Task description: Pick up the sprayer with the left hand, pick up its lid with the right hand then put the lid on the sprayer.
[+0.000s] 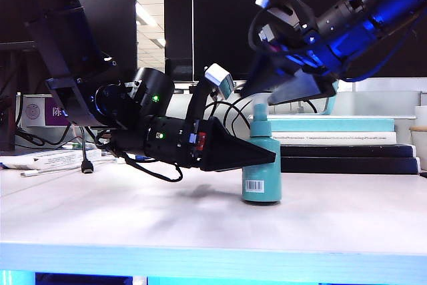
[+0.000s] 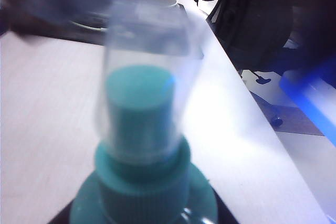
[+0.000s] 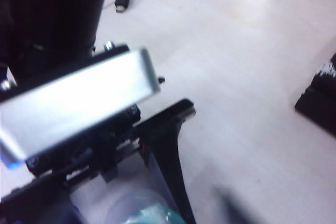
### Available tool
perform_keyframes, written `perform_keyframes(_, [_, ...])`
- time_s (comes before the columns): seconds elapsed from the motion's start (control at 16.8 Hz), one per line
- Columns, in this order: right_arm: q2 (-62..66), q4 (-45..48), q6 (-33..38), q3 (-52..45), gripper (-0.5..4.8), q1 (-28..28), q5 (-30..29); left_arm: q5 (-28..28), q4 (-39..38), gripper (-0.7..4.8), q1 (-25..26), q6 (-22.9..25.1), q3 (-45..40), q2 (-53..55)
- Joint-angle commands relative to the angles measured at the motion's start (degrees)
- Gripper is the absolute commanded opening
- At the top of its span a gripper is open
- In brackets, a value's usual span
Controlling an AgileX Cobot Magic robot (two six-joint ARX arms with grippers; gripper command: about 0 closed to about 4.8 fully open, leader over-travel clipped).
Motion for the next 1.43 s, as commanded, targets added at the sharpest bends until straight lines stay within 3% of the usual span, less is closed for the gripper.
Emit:
perform_keyframes(0.06, [-0.11, 2.14, -0.11, 0.31, 4.07, 0.07, 0.22, -1.42, -2.58, 2.38, -0.07, 0.0, -0.2, 0.26])
perform_keyframes(0.3, [-0.17, 2.16, -0.09, 0.31, 4.33, 0.07, 0.22, -1.4, -2.58, 2.47, -0.07, -0.02, -0.2, 0.26])
perform_keyframes(0.42, [-1.14, 2.14, -0.11, 0.37, 4.33, -0.35, 0.33, -1.4, -2.58, 3.82, -0.07, -0.26, -0.2, 0.22])
perform_keyframes(0.59, [-4.07, 2.05, -0.07, 0.46, 4.32, -2.14, 1.36, -1.38, -2.49, 4.13, -0.07, -0.44, -0.17, 0.15])
perform_keyframes(0.65, [-5.99, 1.44, 0.17, 0.48, 4.32, -3.52, 1.31, -1.36, -2.38, 4.79, -0.07, -0.61, -0.17, 0.0])
perform_keyframes(0.95, [-11.52, -2.91, 0.17, 0.46, 4.31, -9.27, 1.27, -2.95, -5.77, 4.79, 0.39, -1.31, -0.17, -4.98])
perform_keyframes(1.07, [-12.26, -3.74, 0.17, 0.46, 4.31, -10.69, 1.14, -8.68, -15.13, 4.79, 0.46, 5.81, -0.17, -8.39])
perform_keyframes(1.25, [-13.27, -2.84, 0.2, 0.48, 4.31, -11.65, 0.68, -21.38, -39.12, 4.79, 1.53, 25.99, -0.17, -13.22])
perform_keyframes(1.31, [-13.66, -2.05, 0.44, 0.48, 4.31, -11.69, 1.51, -30.93, -45.72, 4.79, 2.14, 28.7, -0.17, -14.67])
perform_keyframes(1.43, [-14.84, -2.16, 0.68, 0.48, 4.29, -12.07, 2.54, -38.6, -52.3, 4.79, 3.67, 28.24, -0.22, -18.03])
